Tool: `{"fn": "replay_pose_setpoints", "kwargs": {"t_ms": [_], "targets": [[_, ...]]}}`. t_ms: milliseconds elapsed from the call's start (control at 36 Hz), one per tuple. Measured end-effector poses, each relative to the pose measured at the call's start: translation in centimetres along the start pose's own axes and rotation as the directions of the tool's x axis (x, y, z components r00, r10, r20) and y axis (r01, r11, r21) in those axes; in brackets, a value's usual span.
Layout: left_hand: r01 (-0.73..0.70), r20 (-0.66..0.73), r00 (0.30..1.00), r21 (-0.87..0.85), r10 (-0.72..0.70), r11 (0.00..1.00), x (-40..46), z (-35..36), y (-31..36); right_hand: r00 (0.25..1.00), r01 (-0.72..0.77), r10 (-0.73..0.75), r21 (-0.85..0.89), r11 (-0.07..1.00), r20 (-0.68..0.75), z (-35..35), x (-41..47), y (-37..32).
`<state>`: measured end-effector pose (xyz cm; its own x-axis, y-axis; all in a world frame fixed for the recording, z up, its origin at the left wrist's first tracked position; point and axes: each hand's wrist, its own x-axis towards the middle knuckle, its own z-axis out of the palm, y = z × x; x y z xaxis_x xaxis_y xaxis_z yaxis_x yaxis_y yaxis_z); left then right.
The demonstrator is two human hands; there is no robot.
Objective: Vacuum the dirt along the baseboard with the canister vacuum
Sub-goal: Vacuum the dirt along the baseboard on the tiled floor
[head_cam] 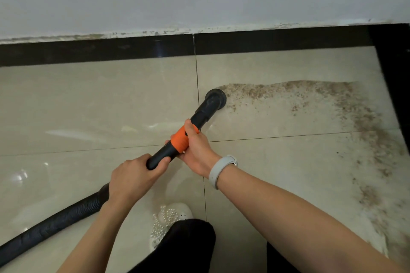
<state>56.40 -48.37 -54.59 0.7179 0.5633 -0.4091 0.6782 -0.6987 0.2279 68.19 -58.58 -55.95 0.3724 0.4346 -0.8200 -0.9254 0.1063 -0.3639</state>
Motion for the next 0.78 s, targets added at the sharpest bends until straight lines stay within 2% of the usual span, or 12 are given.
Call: {"fn": "replay_pose_setpoints", "kwargs": {"t_ms": [222, 417, 556, 778], "targets": [[0.06, 0.009, 0.998, -0.06, -0.059, 0.996, 0.7, -0.2, -0.3, 1.0, -0.028, 0.028, -0.077, 0.997, 0.005, 1.3, 1.0, -0.5], [0.064, 0.003, 0.998, -0.087, -0.064, 0.994, 2.6, -0.4, 1.3, 0.999, 0.032, -0.038, -0.15, 0.988, -0.039, 1.9, 2.1, -2.5], [0.05, -0.022, 0.998, -0.063, -0.052, 0.997, 2.1, -0.1, 1.7, 0.998, 0.012, -0.018, -0.108, 0.994, -0.056, 1.6, 1.5, -2.7], [0.039, 0.043, 0.998, 0.005, -0.039, 0.999, -1.7, 1.0, -2.3, 0.988, -0.114, 0.113, 0.004, 0.994, -0.108, 0.6, -0.5, 2.9]]}}
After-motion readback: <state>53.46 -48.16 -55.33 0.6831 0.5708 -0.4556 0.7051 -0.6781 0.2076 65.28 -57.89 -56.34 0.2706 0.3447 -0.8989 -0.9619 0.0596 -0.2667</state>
